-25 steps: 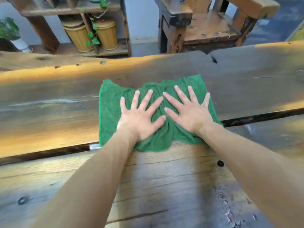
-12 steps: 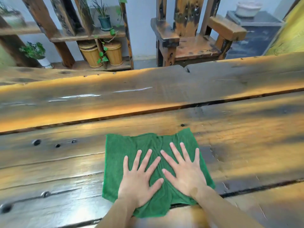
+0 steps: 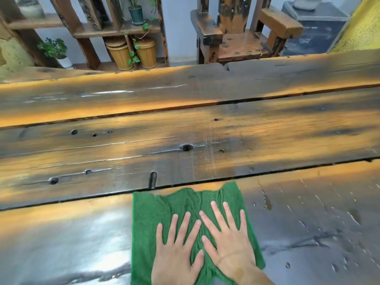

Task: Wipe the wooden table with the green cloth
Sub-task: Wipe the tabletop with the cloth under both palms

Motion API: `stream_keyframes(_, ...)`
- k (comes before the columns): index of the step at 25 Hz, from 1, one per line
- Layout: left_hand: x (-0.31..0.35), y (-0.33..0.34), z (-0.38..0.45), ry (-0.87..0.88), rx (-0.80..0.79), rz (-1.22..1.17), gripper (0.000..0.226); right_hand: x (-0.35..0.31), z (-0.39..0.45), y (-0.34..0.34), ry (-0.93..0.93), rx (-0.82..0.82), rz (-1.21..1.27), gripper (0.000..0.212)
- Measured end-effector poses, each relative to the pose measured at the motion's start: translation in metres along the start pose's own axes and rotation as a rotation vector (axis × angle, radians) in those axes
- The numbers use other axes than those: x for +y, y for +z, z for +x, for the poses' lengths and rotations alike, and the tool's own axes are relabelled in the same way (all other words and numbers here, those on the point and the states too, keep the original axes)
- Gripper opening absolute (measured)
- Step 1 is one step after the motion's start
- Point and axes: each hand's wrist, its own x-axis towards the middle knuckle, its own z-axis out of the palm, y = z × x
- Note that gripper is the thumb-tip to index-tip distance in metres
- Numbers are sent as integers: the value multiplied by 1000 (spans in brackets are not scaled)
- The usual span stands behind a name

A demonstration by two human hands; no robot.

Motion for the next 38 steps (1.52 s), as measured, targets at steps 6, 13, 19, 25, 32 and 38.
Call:
stream_keyframes(6,47,22,-117,-63,-4,-20,74,-20,-116,20,18,-10,-2,66)
stream_keyframes(13,78,32,-190,-141,-40,-78,61,-10,-202,26,172,-88,30,61)
stream_keyframes(19,79,31,-180,-156,-27,-37,71,22,-215,18,178,-147,-34,67)
stream_keyframes(25,68,21,-132,-95,-112,40,79,44,-177,8,182,-127,-40,75)
stream_keyframes(32,59,5,-49,-72,-116,36,79,75,-109,-2,200,-129,-4,73)
stream_keyframes(38,46,-12,51,-115,-92,21,71,117,5,-21,162,-92,-32,70)
